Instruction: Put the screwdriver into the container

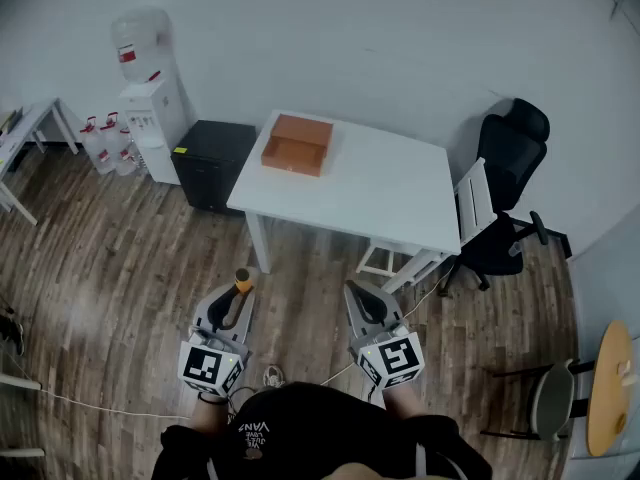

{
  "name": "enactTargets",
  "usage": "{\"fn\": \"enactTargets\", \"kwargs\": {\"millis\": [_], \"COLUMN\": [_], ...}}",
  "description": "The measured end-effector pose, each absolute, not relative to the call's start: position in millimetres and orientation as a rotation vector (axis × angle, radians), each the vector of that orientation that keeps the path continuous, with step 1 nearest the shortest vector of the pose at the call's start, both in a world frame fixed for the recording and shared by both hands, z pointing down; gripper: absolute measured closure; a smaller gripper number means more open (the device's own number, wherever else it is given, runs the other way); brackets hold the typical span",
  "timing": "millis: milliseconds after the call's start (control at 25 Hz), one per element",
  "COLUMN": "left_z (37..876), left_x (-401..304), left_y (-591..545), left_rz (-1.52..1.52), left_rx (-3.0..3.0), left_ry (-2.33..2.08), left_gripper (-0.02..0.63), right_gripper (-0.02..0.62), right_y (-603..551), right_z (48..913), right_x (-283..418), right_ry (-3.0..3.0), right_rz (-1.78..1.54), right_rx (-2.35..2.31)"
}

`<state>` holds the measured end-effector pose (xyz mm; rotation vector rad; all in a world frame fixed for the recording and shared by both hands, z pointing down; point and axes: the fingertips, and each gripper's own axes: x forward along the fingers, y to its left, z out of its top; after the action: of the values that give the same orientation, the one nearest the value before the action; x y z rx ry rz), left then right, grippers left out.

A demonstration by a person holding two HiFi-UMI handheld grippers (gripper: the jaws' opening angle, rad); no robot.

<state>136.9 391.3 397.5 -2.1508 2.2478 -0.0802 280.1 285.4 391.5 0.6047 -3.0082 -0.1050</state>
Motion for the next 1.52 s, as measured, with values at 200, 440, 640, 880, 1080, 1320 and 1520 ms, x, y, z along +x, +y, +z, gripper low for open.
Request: {"fn": "enactTargets", "kwargs": {"millis": [200,440,640,880,1080,1320,1520], "left_z": [400.4,404.3,407.2,410.6,412.9,417.5,419.9], "left_x": [119.2,100.2,78.6,50.5,34.4,22.7,10.3], "left_y": [389.1,387.0,385.9,386.2,381.7,375.1,362.0], "left_rz": [-0.069,-0.071,-0.074,-0.079,-0.072,-0.065,-0.07], "left_rx": [-2.16,-2.192,-2.225,-2.262,-2.283,-2.304,-2.304], "left_ry": [2.245,2.226,2.186,2.148,2.133,2.128,2.145], "left_gripper": [0.526,0.526,0.526,0.526,0.526,0.526,0.526], "right_gripper": [0.584,0.583,0.583,0.583,0.584,0.584,0.583], "right_y": [283.2,285.0,285.9,289.6,288.4,281.0,267.1], "right_z": [392.6,392.3,393.5,395.1,395.5,399.1,400.0], "right_x": [260.9,242.1,225.6,208.8,200.5,188.4,176.0], "right_ry": [-3.014,-3.034,-3.028,-3.011,-2.991,-2.974,-2.971], "right_rz": [-0.098,-0.065,-0.056,-0.057,-0.056,-0.045,-0.037], "right_rx": [0.619,0.631,0.69,0.769,0.801,0.808,0.793]}}
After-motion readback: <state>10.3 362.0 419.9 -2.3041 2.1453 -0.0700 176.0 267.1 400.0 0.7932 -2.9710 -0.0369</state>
